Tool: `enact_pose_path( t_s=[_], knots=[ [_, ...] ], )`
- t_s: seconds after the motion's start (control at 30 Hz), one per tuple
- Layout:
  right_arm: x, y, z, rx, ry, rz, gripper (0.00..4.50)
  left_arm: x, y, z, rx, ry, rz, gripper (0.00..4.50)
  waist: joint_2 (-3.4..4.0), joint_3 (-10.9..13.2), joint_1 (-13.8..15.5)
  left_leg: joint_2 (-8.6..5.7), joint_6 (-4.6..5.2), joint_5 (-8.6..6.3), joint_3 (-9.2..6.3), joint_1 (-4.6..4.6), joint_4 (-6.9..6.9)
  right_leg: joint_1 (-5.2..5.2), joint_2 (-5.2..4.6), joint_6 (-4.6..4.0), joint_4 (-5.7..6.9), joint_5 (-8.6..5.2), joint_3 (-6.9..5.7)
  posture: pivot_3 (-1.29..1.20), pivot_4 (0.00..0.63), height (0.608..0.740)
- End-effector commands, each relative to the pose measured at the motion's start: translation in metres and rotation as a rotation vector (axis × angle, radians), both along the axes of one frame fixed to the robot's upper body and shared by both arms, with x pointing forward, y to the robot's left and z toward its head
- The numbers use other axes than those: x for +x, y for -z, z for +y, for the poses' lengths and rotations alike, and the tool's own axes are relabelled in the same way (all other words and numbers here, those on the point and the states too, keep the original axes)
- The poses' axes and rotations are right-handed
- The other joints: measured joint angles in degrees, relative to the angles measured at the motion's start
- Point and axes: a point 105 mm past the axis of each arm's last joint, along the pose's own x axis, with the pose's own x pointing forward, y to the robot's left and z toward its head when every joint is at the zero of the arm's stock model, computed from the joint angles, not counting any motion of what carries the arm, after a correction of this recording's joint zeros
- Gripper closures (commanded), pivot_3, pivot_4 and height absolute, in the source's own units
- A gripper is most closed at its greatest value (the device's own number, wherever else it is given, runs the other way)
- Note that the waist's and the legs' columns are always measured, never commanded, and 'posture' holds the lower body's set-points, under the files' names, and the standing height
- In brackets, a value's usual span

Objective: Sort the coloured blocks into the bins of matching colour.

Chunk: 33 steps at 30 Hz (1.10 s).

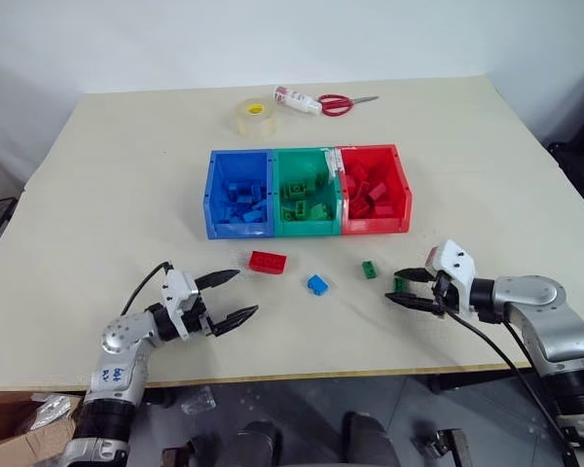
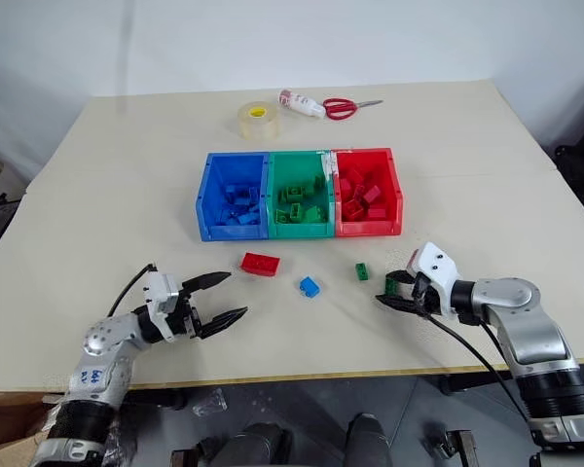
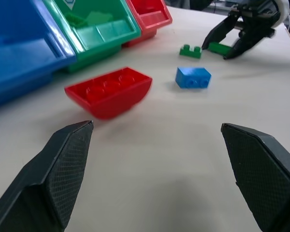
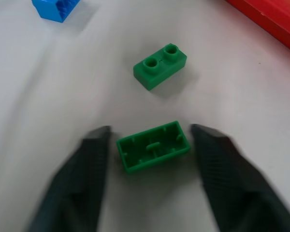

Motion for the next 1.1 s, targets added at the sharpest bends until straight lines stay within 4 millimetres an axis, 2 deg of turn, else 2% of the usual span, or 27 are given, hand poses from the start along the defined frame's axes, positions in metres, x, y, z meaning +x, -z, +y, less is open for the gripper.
enact_pose_path(
  t_s=[0.03,0.07,0.23,0.37,0.57,0.63,0.77,0.87,0.97,1.1],
  knots=[
    [-0.001,-0.010,0.000,0.013,-0.007,-0.021,3.01,-0.002,-0.012,0.003,-0.009,-0.017,-0.043,0.00,0.00,0.00,0.05,0.00,0.00,0.00,0.00,0.00,0.01,0.01,0.00,0.00,0.00,0.00,0.00,0.00,0.150,0.740],
    [-0.001,-0.012,0.001,0.020,-0.009,-0.029,3.01,-0.002,-0.012,0.003,-0.009,-0.018,-0.043,0.00,0.00,0.00,0.04,0.00,0.00,0.00,0.00,0.00,0.01,0.01,0.00,0.00,0.00,0.00,0.00,0.00,0.150,0.740],
    [0.013,-0.051,0.030,0.114,-0.060,-0.147,3.01,-0.003,-0.012,0.001,-0.012,-0.017,-0.044,0.00,0.00,0.00,-0.48,0.02,0.00,0.00,0.05,-0.01,0.01,-0.02,0.00,0.00,-0.01,0.00,0.01,0.00,0.150,0.740],
    [0.039,-0.084,0.073,0.200,-0.115,-0.261,3.01,-0.001,-0.014,-0.001,-0.011,-0.010,-0.048,0.00,0.00,0.00,-1.46,0.08,-0.03,-0.01,0.06,0.00,-0.02,-0.05,0.04,0.00,0.01,0.00,0.00,0.00,0.150,0.740],
    [0.074,-0.110,0.125,0.286,-0.149,-0.361,3.01,0.002,-0.016,-0.004,-0.014,-0.006,-0.060,0.00,0.00,0.00,-1.67,0.00,-0.01,-0.03,-0.02,0.01,-0.04,-0.11,0.01,-0.04,0.20,0.02,-0.02,0.00,0.150,0.740],
    [0.085,-0.118,0.136,0.316,-0.130,-0.396,2.28,0.002,-0.016,-0.004,-0.015,-0.006,-0.062,0.00,0.00,0.00,-1.67,0.00,-0.01,-0.03,-0.04,0.01,-0.03,-0.14,0.01,-0.09,0.27,0.05,-0.03,0.00,0.150,0.740],
    [0.093,-0.121,0.142,0.324,-0.125,-0.439,1.02,0.001,-0.016,-0.004,-0.017,-0.010,-0.066,0.00,0.00,0.00,-1.69,-0.02,-0.01,-0.03,-0.20,0.01,-0.02,-0.16,0.03,-0.18,0.40,0.10,-0.08,0.00,0.150,0.740],
    [0.088,-0.117,0.137,0.319,-0.147,-0.438,0.02,-0.001,-0.015,-0.003,-0.018,-0.015,-0.065,0.00,0.01,0.00,-2.05,-0.04,-0.01,-0.03,-0.23,0.00,-0.03,-0.17,0.04,-0.23,0.41,0.13,-0.11,0.00,0.150,0.740],
    [0.082,-0.113,0.125,0.305,-0.151,-0.437,0.02,-0.002,-0.013,-0.004,-0.020,-0.014,-0.060,0.00,0.01,0.00,-2.59,-0.03,-0.01,-0.03,-0.26,0.00,-0.05,-0.18,0.04,-0.23,0.42,0.13,-0.13,0.00,0.150,0.740],
    [0.059,-0.101,0.106,0.279,-0.203,-0.395,0.02,-0.001,-0.013,-0.006,-0.021,0.000,-0.055,0.00,0.01,0.00,-2.81,-0.03,-0.01,-0.03,-0.28,-0.02,-0.05,-0.18,0.03,-0.23,0.42,0.13,-0.14,0.00,0.150,0.740]
  ],
)
